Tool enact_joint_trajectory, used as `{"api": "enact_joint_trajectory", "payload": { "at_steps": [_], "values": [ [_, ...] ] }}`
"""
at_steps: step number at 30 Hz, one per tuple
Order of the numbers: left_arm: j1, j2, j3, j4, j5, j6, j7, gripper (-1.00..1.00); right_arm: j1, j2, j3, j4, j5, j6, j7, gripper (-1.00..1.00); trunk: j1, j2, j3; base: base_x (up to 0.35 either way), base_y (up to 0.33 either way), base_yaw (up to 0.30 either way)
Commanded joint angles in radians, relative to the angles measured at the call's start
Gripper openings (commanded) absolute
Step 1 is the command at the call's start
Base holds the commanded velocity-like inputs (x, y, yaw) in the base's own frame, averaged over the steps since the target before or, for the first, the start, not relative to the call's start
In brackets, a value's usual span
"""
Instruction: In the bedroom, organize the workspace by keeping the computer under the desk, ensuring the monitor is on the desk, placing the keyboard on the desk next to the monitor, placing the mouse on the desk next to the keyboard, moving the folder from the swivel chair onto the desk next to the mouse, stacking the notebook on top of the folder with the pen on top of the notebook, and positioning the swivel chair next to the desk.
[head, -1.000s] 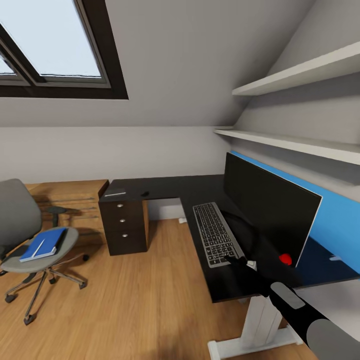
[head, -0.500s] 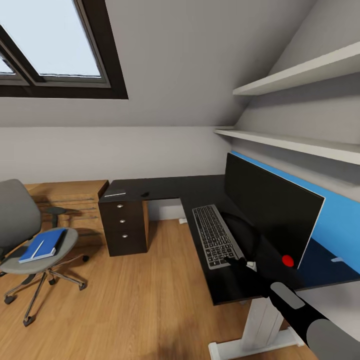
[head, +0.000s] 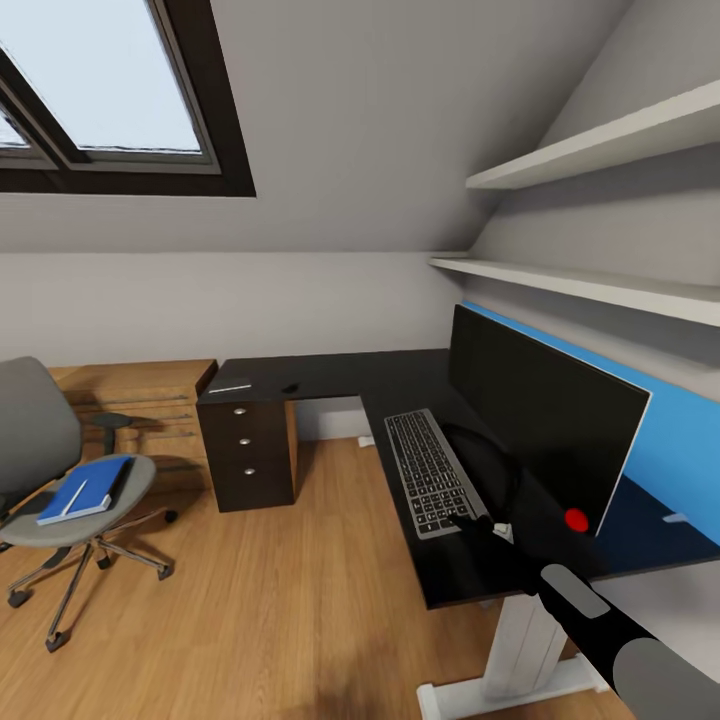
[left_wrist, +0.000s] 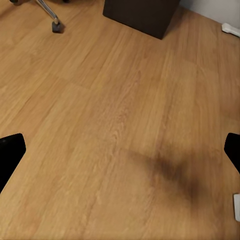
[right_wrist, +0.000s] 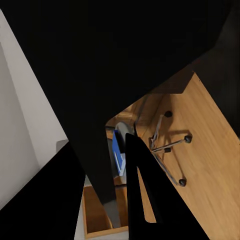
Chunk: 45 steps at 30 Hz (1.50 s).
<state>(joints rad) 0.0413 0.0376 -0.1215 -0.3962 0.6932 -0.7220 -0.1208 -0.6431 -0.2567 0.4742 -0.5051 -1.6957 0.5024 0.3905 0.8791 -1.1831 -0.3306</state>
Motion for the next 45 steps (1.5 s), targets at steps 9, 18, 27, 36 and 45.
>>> {"api": "enact_joint_trajectory", "payload": {
  "at_steps": [9,18,27,36,45],
  "values": [
    [0.0,-0.001,-0.006,-0.001,0.011,-0.002,-0.003,1.0,-0.001,-0.001,0.007,-0.001,-0.006,-0.001,0.008,-1.0,0.035,-0.064,-0.029,0.0,0.0,0.0],
    [0.0,-0.001,-0.006,-0.001,0.011,-0.002,-0.004,1.0,-0.001,-0.001,0.009,-0.001,-0.004,-0.001,0.008,-1.0,0.039,-0.071,-0.032,0.0,0.0,0.0],
    [0.0,-0.001,-0.006,-0.001,0.011,-0.002,-0.005,1.0,-0.001,-0.001,0.01,-0.002,-0.002,0.0,0.005,-1.0,0.058,-0.106,-0.048,0.0,0.0,0.0],
    [0.0,0.001,-0.006,-0.001,0.011,-0.002,-0.005,1.0,-0.001,-0.001,0.009,-0.001,-0.002,-0.001,0.007,-1.0,0.092,-0.169,-0.076,0.0,0.0,0.0],
    [0.0,0.001,-0.006,-0.001,0.011,-0.002,-0.005,1.0,-0.001,-0.001,0.009,-0.001,-0.001,-0.001,0.008,-1.0,0.1,-0.183,-0.083,0.0,0.0,0.0]
  ]
}}
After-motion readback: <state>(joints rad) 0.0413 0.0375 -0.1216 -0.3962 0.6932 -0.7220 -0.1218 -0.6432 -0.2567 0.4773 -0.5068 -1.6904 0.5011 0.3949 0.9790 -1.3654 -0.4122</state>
